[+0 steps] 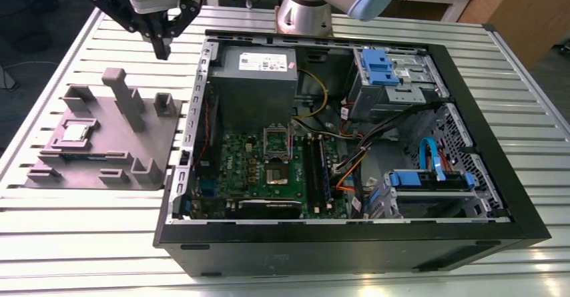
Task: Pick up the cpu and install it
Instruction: 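Reach for the cpu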
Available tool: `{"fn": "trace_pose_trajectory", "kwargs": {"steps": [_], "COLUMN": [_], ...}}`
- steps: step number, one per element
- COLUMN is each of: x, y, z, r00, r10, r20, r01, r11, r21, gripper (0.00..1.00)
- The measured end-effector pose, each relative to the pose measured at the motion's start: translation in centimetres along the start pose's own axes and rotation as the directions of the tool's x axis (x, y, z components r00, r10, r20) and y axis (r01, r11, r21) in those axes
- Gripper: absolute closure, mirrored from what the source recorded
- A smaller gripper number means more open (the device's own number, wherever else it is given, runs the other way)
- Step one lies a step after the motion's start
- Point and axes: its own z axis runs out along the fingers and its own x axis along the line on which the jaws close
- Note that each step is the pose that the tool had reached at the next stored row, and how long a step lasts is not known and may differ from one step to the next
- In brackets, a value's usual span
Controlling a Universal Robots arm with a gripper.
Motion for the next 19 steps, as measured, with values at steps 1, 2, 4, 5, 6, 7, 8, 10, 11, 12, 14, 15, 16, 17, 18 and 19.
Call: {"fn": "trace_pose_trajectory", "kwargs": {"steps": [1, 2, 4, 5, 6, 7, 8, 10, 11, 12, 14, 15, 16, 17, 18, 19], "x": [0.05, 0.09, 0.22, 0.30, 0.38, 0.47, 0.55, 0.74, 0.83, 0.91, 1.06, 1.11, 1.16, 1.20, 1.22, 1.25], "y": [0.00, -0.01, -0.02, -0.02, -0.03, -0.04, -0.04, -0.06, -0.06, -0.07, -0.08, -0.08, -0.08, -0.09, -0.09, -0.10], "z": [0.00, 0.00, 0.01, 0.01, 0.01, 0.02, 0.02, 0.03, 0.03, 0.03, 0.03, 0.04, 0.04, 0.04, 0.03, 0.04], "r00": [1.0000, 1.0000, 1.0000, 1.0000, 1.0000, 1.0000, 1.0000, 1.0000, 1.0000, 1.0000, 1.0000, 1.0000, 1.0000, 1.0000, 1.0000, 1.0000], "r10": [0.000, 0.000, 0.000, 0.000, 0.000, 0.000, 0.000, 0.000, 0.000, 0.000, 0.000, 0.000, 0.000, 0.000, 0.000, 0.000], "r20": [0.0000, 0.0000, 0.0000, 0.0000, 0.0000, 0.0000, 0.0000, 0.0001, 0.0000, 0.0000, 0.0001, 0.0003, 0.0005, 0.0008, 0.0010, 0.0011], "r01": [0.000, 0.000, 0.000, 0.000, 0.000, 0.000, 0.000, 0.000, 0.000, 0.000, 0.000, 0.000, 0.000, 0.000, 0.000, 0.000], "r11": [1.0000, 1.0000, 1.0000, 1.0000, 1.0000, 1.0000, 1.0000, 1.0000, 1.0000, 1.0000, 1.0000, 1.0000, 1.0000, 1.0000, 0.9999, 0.9999], "r21": [0.0000, 0.0000, -0.0001, -0.0001, 0.0000, -0.0001, 0.0000, -0.0001, -0.0001, 0.0000, 0.0008, 0.0024, 0.0056, 0.0092, 0.0119, 0.0132], "gripper": [0.90, 0.90, 0.90, 0.90, 0.90, 0.90, 0.90, 0.90, 0.90, 0.90, 0.90, 0.90, 0.90, 0.90, 0.90, 0.90]}}
